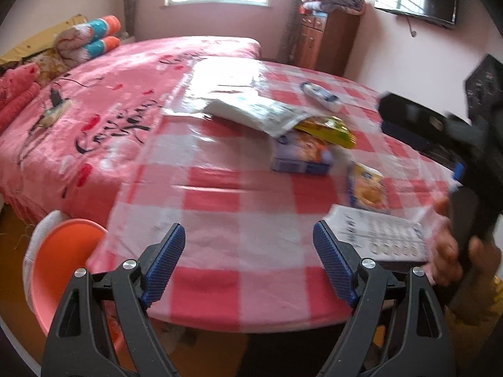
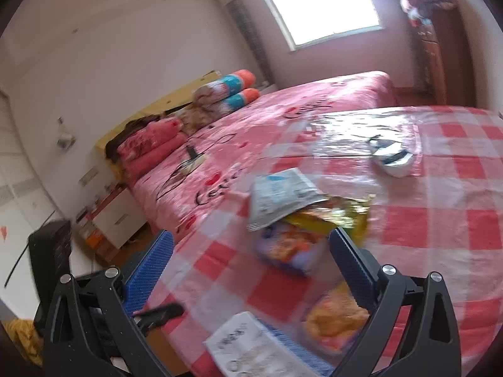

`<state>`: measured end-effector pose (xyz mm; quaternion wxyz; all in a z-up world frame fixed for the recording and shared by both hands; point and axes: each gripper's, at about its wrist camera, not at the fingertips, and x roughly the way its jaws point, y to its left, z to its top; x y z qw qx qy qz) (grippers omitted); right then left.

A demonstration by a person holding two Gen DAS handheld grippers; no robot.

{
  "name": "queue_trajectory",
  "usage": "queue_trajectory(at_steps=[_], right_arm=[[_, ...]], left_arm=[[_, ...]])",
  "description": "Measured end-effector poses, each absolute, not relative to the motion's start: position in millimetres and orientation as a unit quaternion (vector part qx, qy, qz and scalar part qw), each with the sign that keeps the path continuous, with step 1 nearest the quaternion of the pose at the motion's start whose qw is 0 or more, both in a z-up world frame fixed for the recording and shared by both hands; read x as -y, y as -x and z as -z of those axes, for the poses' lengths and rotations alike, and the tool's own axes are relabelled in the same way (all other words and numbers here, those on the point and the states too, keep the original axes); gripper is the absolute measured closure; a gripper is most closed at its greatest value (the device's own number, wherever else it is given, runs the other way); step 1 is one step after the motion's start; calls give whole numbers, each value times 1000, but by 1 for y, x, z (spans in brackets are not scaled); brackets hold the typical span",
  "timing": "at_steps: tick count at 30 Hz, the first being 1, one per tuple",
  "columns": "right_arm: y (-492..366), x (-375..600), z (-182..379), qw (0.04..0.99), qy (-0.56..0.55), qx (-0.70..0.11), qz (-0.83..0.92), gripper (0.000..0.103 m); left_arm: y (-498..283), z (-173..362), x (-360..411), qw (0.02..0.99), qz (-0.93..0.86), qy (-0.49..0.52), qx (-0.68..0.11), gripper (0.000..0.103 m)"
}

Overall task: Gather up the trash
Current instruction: 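Move both tools back to the remaining trash on the checked sheet, then grasp the white boxed milk carton with the left tool and lift it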

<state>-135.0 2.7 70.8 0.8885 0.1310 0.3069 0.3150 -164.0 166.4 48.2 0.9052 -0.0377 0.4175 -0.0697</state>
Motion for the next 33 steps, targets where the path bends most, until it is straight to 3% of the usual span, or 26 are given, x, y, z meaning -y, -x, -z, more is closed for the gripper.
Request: queue_trajectory(at_steps=[16, 33], right_arm=[[101, 97, -45, 892, -232, -321, -220, 5], [101, 121, -37, 897, -232, -321, -195, 5]], left_arm=[[189, -33, -84, 828, 233, 81, -503, 19], [136, -17, -44, 819, 209, 93, -527, 19]])
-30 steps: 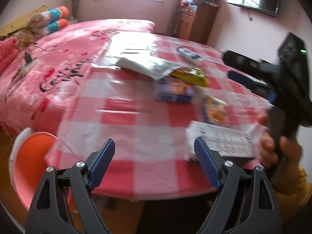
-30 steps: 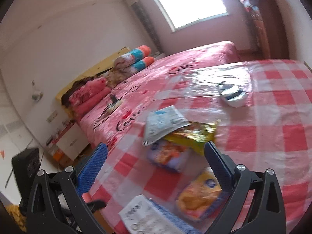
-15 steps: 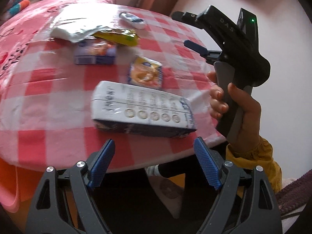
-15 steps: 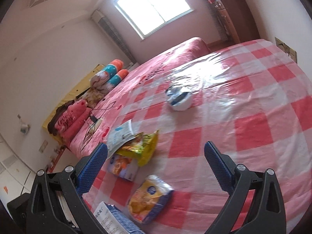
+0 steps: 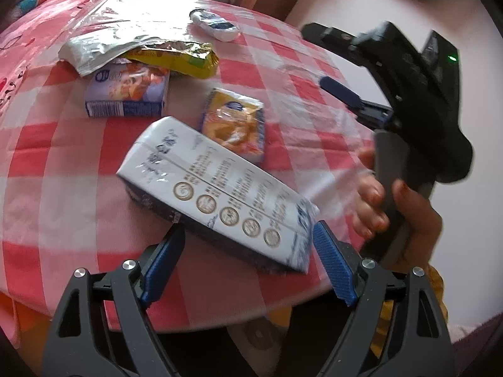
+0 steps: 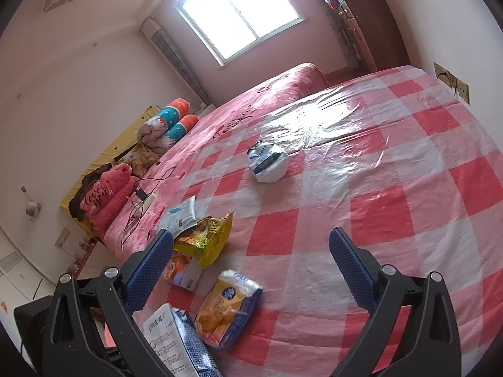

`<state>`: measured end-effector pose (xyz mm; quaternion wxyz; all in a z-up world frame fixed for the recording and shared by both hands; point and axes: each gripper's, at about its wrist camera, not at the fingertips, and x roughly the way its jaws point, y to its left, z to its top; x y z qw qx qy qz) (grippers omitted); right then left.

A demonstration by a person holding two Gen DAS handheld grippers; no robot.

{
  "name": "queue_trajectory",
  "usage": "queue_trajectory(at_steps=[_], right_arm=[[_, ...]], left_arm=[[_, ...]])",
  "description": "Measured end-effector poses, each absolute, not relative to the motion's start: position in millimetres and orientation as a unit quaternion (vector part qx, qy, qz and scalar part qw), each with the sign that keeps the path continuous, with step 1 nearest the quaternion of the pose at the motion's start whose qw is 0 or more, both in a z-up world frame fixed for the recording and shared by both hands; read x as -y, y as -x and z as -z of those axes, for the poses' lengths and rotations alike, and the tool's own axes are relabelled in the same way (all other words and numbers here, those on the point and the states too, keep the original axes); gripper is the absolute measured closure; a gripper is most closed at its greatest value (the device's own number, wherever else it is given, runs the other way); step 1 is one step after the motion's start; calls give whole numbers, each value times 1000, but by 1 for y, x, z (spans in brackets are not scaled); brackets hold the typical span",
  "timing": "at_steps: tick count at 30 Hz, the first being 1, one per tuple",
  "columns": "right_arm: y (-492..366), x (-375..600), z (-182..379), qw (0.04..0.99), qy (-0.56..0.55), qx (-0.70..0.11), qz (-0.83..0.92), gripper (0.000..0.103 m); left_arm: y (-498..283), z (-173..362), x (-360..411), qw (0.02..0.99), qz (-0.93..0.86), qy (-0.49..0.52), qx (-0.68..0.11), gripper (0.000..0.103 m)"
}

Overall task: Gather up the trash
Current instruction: 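Grasp the white boxed milk carton with the left tool and lift it, then lower the right tool onto the yellow biscuit packet and close it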

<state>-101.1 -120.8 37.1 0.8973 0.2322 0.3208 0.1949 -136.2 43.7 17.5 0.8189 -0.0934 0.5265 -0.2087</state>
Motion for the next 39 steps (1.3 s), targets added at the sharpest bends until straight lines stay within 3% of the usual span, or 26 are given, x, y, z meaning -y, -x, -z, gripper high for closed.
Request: queue_trajectory(at_steps=[12, 23, 39], right_arm=[[97, 134, -31, 896, -241, -328, -176, 5], [88, 126, -22, 894, -214, -357, -166, 5], [83, 89, -12, 887, -145, -396, -191, 5]], left_arm=[[89, -17, -15, 840, 152, 36, -520, 19], [82, -16, -19, 853, 132, 29, -505, 33], [94, -21, -42, 856, 138, 53, -495, 39]])
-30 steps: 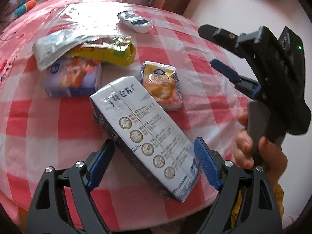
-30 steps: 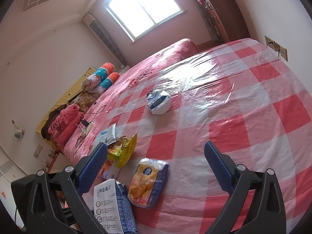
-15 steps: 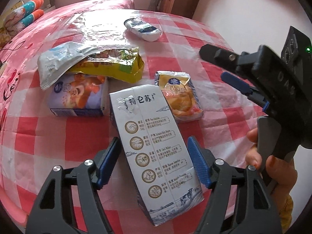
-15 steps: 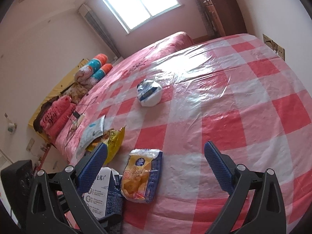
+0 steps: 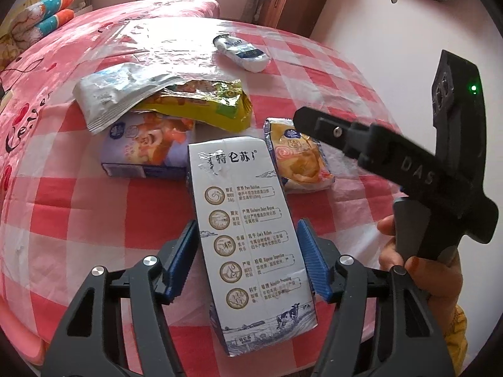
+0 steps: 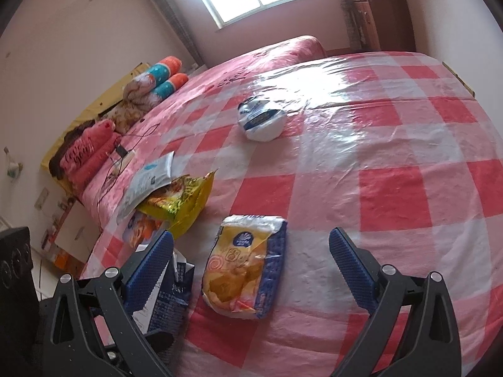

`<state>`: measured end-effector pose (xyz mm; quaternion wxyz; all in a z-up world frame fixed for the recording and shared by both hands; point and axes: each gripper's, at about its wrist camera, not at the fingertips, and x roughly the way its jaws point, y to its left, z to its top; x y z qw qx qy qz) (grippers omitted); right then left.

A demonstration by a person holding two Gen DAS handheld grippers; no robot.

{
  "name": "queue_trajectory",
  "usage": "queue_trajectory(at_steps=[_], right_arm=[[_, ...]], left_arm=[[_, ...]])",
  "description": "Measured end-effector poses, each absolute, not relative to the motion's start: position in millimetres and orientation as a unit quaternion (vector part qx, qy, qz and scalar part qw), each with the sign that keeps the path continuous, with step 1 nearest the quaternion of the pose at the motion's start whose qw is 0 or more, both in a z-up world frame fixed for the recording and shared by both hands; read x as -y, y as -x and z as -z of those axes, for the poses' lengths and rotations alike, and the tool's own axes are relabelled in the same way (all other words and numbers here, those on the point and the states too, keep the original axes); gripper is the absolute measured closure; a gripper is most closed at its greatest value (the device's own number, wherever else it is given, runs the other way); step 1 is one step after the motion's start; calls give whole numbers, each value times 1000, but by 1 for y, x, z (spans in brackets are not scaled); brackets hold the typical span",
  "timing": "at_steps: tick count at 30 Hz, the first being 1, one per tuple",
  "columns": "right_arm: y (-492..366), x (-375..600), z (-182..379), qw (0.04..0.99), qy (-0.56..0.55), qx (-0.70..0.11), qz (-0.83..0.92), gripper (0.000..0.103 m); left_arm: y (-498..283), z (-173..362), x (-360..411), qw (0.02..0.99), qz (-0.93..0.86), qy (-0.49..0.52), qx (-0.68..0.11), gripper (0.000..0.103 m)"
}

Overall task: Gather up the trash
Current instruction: 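Lower the right tool onto the yellow biscuit packet and close it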

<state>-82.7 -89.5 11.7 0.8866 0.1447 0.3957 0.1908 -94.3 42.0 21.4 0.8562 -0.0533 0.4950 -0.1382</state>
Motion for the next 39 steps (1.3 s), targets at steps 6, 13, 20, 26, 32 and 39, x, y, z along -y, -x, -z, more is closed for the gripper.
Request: queue_trajectory(at_steps=[6, 13, 20, 26, 32, 39], right_arm=[[82, 78, -8, 888, -112, -404, -188, 6], [82, 69, -7, 890, -85, -412, -178, 21], [83, 58, -6, 894, -40, -419, -155, 22], [82, 51, -4, 894, -11, -422, -148, 22], [83, 40, -2, 896, 29, -424, -132, 32], [84, 35, -2, 896, 48, -422, -127, 41]], left_arm=[[100, -27, -51, 860, 139, 57, -488, 40], [103, -34, -53, 865, 148, 61, -476, 40], [109, -44, -58, 872, 150, 59, -463, 41], [111, -52, -72, 877, 143, 66, -453, 41], [113, -57, -84, 883, 137, 75, -443, 41], [114, -58, -93, 884, 138, 83, -439, 41]])
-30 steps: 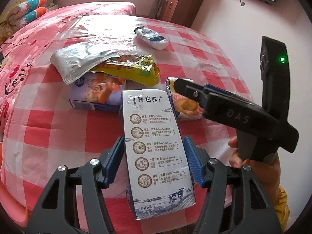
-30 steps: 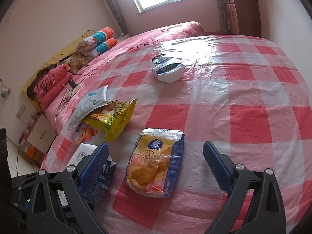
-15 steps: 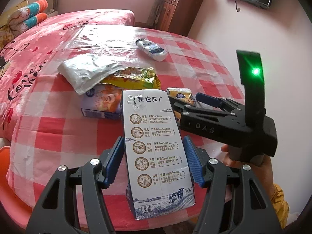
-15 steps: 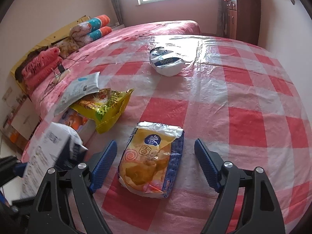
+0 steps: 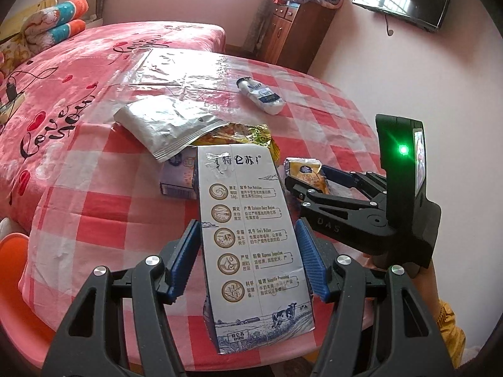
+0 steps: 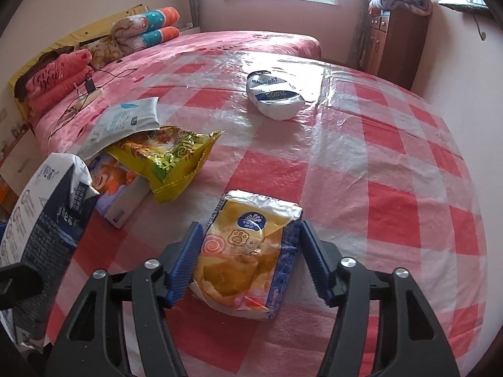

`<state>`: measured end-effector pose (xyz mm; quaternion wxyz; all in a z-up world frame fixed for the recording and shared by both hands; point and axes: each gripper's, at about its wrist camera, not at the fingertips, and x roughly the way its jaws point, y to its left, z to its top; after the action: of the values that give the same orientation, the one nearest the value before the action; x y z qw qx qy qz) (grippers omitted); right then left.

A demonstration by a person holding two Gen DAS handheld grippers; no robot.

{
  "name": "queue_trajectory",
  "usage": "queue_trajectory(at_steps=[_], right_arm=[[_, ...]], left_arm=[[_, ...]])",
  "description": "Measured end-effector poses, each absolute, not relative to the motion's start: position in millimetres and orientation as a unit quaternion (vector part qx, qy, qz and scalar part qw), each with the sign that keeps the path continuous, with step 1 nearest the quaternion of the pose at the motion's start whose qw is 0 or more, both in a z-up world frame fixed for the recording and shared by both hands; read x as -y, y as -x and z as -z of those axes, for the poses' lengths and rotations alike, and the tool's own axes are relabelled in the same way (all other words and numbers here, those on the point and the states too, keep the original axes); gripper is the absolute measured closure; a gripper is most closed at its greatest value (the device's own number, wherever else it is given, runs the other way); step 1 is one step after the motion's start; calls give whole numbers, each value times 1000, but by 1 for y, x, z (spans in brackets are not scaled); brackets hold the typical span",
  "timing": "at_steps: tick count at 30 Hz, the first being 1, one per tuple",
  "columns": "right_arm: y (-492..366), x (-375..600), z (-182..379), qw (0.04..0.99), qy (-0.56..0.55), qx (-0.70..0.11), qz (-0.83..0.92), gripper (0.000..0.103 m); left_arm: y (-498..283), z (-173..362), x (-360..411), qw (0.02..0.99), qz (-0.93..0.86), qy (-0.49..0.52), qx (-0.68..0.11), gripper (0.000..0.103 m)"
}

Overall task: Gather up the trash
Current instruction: 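Lower the right tool onto the yellow biscuit packet and close it, then carry the carton and biscuit packet over the orange bucket and open both tools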

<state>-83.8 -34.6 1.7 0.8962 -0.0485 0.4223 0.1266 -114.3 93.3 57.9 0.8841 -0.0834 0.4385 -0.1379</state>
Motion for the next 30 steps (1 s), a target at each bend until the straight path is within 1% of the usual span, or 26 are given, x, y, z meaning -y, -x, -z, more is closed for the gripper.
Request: queue_trajectory(at_steps=[7, 22, 30], right_arm=[[85, 38, -5, 899, 39, -415, -138, 51], [101, 34, -22, 909, -1, -385, -161, 53], [105, 32, -29, 901, -42, -392, -179, 53]], left_arm=[[118, -60, -103, 886, 142, 87, -432, 41], [126, -58, -137, 890, 137, 105, -422, 40], [129, -58, -159, 894, 126, 112, -415, 40]])
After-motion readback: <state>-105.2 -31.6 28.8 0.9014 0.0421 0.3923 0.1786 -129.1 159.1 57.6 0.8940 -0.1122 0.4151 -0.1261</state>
